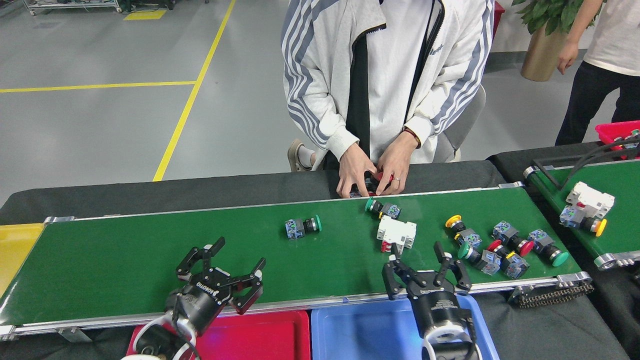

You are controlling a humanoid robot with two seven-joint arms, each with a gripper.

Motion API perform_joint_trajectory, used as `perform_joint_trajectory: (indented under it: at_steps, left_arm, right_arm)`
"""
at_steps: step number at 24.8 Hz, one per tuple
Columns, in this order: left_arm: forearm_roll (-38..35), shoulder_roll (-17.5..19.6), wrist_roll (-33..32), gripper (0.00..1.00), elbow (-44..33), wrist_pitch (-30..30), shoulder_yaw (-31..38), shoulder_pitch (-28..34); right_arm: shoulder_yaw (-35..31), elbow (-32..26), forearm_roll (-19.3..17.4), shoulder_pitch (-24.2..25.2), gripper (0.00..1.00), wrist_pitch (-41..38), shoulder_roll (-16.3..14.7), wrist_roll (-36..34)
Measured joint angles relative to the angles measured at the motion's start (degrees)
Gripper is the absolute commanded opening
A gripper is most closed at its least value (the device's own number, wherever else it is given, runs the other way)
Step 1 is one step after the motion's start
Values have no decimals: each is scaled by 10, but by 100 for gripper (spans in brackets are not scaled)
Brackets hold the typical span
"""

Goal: Pick switch part from conveyor to tray
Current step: 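Reach the right gripper to the white switch part and grasp it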

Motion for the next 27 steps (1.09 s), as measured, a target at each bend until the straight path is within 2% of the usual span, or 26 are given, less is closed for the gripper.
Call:
perform_joint_trajectory:
  at_steps: [8,14,20,22,24,25,26,27]
  left_arm:
    - [0,-22,0,100,155,0,-1,-94]
    - [0,-25,-2,100,222,8,-1,-136]
    - [0,-25,1,98,277,20,0,-162]
    - [0,-25,3,89,283,35,0,-165]
    - [1,-30,4,69,285,44,0,-165]
    - [1,-33,4,53,285,46,-1,-165]
    - [1,-33,4,33,285,46,-1,-165]
    - [3,-33,5,20,285,48,-1,-165]
  right_arm:
    - [27,95,0,-48,96,4,39,22]
    - [49,164,-7,-98,96,6,39,24]
    - [87,256,-55,-167,96,15,40,24]
    - [92,274,-68,-177,93,16,40,23]
    - [95,280,-74,-181,77,17,40,21]
    - [97,282,-74,-182,65,19,40,21]
    - [100,284,-74,-183,52,18,40,21]
    - [103,286,-74,-186,35,17,40,21]
